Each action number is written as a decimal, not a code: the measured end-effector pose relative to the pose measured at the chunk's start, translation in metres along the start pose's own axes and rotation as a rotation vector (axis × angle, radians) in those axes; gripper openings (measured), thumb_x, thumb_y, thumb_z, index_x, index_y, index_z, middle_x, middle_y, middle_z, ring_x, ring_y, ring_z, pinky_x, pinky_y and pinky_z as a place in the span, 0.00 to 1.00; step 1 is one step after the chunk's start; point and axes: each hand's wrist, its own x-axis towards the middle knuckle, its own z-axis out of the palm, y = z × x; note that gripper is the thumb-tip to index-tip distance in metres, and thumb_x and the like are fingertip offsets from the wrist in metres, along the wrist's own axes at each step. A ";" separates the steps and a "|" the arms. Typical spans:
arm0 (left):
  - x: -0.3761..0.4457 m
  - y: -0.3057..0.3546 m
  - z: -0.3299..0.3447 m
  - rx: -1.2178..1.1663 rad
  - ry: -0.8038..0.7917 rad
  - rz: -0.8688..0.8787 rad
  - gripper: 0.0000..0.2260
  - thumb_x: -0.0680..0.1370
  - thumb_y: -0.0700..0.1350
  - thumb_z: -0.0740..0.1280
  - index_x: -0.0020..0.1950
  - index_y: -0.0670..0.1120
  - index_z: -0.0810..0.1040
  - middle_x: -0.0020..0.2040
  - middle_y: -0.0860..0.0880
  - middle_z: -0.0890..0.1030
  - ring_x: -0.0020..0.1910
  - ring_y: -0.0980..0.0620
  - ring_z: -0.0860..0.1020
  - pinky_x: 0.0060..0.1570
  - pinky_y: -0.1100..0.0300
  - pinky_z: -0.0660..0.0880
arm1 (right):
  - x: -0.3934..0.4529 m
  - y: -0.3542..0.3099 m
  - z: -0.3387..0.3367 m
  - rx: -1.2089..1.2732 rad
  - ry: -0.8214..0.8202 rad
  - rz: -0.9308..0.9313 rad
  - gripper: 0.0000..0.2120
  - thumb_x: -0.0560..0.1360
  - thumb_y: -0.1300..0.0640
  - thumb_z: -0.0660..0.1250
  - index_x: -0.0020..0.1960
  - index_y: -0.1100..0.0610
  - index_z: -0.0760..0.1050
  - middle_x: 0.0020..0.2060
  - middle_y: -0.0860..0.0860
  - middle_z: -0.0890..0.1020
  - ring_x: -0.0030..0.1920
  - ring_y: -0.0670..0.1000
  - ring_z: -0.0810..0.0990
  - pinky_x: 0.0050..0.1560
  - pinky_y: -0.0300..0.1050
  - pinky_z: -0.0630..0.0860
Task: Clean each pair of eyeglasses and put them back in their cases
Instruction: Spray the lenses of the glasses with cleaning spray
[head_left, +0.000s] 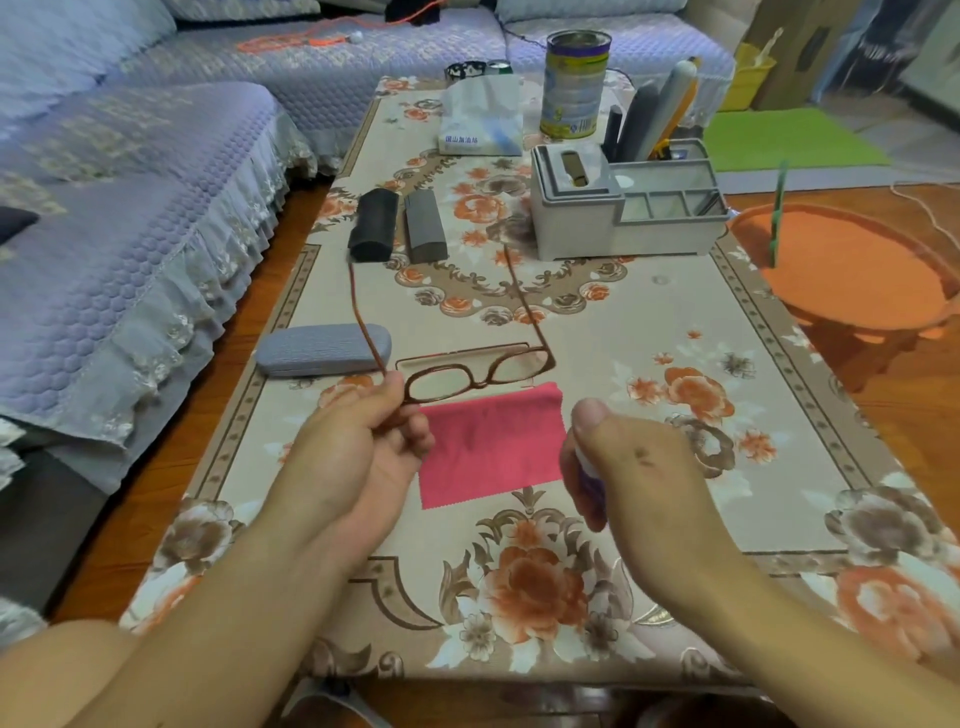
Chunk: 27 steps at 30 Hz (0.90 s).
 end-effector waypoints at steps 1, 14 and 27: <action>-0.001 0.000 0.001 -0.035 -0.015 -0.056 0.02 0.82 0.40 0.66 0.49 0.43 0.76 0.35 0.47 0.75 0.30 0.55 0.74 0.37 0.60 0.75 | -0.001 0.000 0.004 -0.025 -0.010 -0.010 0.36 0.76 0.30 0.51 0.30 0.63 0.66 0.27 0.61 0.70 0.30 0.60 0.69 0.35 0.57 0.66; -0.010 0.002 0.010 -0.063 0.024 -0.140 0.06 0.82 0.40 0.66 0.45 0.45 0.78 0.31 0.48 0.73 0.29 0.54 0.73 0.39 0.59 0.72 | -0.006 0.000 0.006 -0.113 0.081 -0.088 0.32 0.77 0.34 0.52 0.28 0.58 0.65 0.25 0.58 0.70 0.28 0.57 0.69 0.32 0.59 0.68; -0.002 0.003 0.001 -0.058 -0.005 -0.120 0.03 0.82 0.40 0.65 0.49 0.43 0.77 0.35 0.48 0.74 0.29 0.55 0.74 0.35 0.60 0.74 | 0.014 0.009 -0.019 -0.003 0.119 0.048 0.32 0.75 0.35 0.50 0.26 0.59 0.68 0.23 0.57 0.73 0.24 0.49 0.69 0.30 0.45 0.64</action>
